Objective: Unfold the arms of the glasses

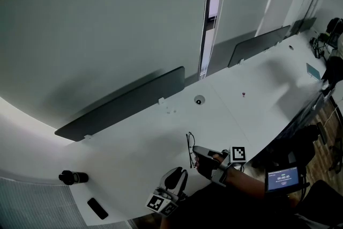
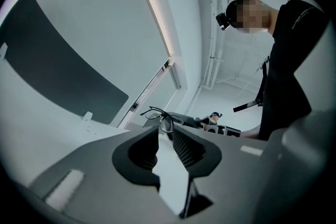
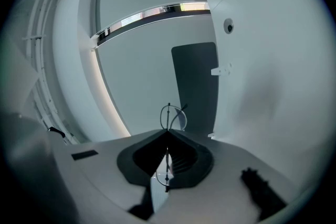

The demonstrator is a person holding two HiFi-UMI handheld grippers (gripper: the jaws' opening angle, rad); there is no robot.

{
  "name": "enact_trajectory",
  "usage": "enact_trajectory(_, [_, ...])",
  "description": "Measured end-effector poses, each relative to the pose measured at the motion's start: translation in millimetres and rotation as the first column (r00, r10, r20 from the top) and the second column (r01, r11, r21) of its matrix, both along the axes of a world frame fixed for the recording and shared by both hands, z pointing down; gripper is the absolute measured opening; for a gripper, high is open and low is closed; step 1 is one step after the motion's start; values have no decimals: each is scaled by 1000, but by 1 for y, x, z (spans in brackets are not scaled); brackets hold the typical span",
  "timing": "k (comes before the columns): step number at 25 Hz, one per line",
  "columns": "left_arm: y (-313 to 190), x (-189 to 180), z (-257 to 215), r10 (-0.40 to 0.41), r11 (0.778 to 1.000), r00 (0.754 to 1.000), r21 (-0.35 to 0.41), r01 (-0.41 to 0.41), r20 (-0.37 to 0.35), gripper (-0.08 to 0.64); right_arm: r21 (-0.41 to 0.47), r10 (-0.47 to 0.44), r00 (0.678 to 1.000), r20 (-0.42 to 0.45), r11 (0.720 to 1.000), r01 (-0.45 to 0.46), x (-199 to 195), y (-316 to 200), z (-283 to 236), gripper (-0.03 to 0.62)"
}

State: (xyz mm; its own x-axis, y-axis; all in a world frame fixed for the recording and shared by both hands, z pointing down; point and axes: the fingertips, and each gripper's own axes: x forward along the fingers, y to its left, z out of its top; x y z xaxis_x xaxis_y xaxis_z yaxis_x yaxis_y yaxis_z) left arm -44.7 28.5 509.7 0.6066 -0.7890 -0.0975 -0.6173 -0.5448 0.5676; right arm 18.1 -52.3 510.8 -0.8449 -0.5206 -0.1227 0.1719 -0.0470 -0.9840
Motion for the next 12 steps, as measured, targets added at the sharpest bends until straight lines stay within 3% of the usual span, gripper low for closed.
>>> enact_trajectory(5, [5, 6, 6, 33, 999, 998, -4, -33, 54, 89, -14, 8, 1000, -4, 1000, -8, -2, 1, 3, 9])
enact_trajectory(12, [10, 25, 1, 75, 996, 980, 23, -81, 183, 87, -48, 26, 1000, 1, 999, -26, -4, 0, 4, 9])
